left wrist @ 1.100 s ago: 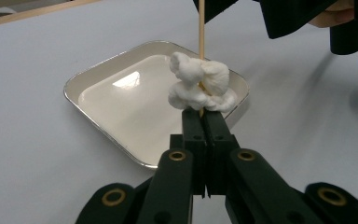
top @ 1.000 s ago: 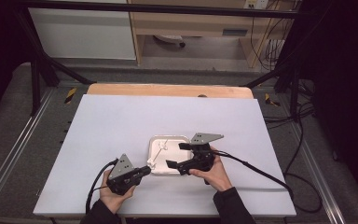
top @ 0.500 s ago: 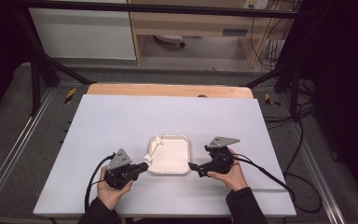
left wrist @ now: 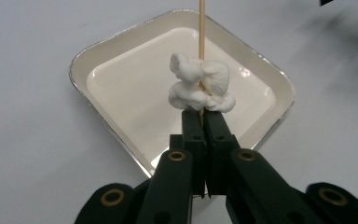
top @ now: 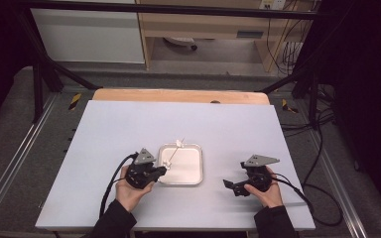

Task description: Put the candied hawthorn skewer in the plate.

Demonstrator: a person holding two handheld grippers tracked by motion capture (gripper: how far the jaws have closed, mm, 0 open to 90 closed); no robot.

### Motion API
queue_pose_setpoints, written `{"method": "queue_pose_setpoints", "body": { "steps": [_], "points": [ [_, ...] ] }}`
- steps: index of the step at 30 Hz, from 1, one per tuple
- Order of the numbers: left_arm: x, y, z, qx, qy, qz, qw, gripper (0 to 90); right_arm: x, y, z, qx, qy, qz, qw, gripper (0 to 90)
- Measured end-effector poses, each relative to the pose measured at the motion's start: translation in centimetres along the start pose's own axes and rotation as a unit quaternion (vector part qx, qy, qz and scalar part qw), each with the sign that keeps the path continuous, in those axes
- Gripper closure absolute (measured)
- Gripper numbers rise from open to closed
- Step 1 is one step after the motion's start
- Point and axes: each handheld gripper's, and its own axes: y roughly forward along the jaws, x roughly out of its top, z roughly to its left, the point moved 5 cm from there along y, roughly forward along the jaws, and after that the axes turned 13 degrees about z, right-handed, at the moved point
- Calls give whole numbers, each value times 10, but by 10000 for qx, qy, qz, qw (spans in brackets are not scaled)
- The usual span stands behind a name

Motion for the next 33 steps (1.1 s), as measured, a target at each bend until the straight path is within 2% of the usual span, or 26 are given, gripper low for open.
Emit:
{"method": "queue_pose_setpoints", "body": {
  "steps": [6,9,15,22,25,29,33],
  "points": [
    [3,19,0,156,-29,458,9988,889,-8,-4,-5,-99,46,-17,9999,5],
    [3,23,0,218,-48,643,9977,889,-10,-7,-6,-108,63,-103,9999,6],
    [2,29,1,326,-28,934,9951,886,-17,-10,-11,-138,119,-91,9998,6],
    [5,30,0,351,39,1022,9941,876,-17,-13,-12,-139,162,-155,9997,6],
    [5,29,0,329,92,969,9947,828,-17,-13,-13,-168,138,-150,9997,6],
    [5,21,-1,221,291,770,9964,718,-17,-13,-14,-178,143,-139,9996,6],
    [3,9,3,123,383,536,9978,555,-17,-14,-14,-185,152,-144,9996,6]
  ]
}}
